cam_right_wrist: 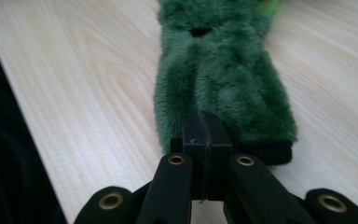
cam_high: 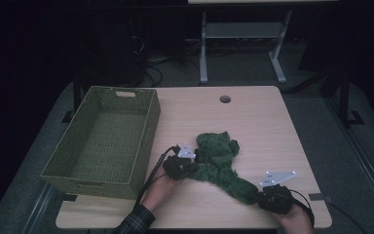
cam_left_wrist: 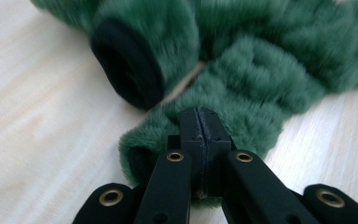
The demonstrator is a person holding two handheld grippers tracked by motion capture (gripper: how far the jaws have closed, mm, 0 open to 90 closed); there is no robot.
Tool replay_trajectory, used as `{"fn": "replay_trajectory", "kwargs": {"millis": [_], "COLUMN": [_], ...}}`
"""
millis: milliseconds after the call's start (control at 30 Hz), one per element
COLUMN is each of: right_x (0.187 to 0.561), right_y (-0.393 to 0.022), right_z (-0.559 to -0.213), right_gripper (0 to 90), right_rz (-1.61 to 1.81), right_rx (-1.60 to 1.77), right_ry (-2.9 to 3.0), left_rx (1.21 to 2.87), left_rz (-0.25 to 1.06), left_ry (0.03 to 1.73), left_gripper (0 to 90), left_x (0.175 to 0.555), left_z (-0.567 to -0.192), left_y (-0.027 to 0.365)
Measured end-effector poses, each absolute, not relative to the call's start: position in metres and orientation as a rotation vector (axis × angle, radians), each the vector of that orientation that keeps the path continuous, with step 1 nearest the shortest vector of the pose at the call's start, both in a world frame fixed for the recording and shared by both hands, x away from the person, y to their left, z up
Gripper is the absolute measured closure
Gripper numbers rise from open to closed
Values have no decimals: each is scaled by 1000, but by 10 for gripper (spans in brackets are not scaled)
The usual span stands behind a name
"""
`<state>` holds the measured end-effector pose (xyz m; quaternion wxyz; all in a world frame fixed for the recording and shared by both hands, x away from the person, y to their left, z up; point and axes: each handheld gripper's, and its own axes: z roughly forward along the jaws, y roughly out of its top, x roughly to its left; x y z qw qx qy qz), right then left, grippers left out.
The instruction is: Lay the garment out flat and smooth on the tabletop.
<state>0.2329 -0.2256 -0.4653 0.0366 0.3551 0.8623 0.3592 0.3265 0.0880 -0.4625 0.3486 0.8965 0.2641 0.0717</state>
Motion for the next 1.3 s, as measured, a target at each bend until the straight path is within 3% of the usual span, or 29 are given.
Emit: {"fn": "replay_trajectory", "kwargs": {"millis": [367,733,900,1200,1300], "right_x": [243,236,239,274,289], "right_y": [-249,-245,-246,-237,-232], "right_z": [-465,-465,-458,-436,-434], "right_gripper": [898,896,805,624,600], "right_rz": [1044,1041,1100,1183,1213], "right_rx": [1174,1151,1142,1121,1103], "right_ry": [2566,2580,2574,2519,2511], "left_rx": [2348,2305,2244,2222,2225], "left_rz": [95,20,41,155,190], "left_ry": [656,666,706,781,800], "left_gripper": [896,891,668,504,467], "left_x": [300,267,274,296,304], "left_z": [-461,-463,-453,-440,-440], "left_y": [97,113,118,116,115]}}
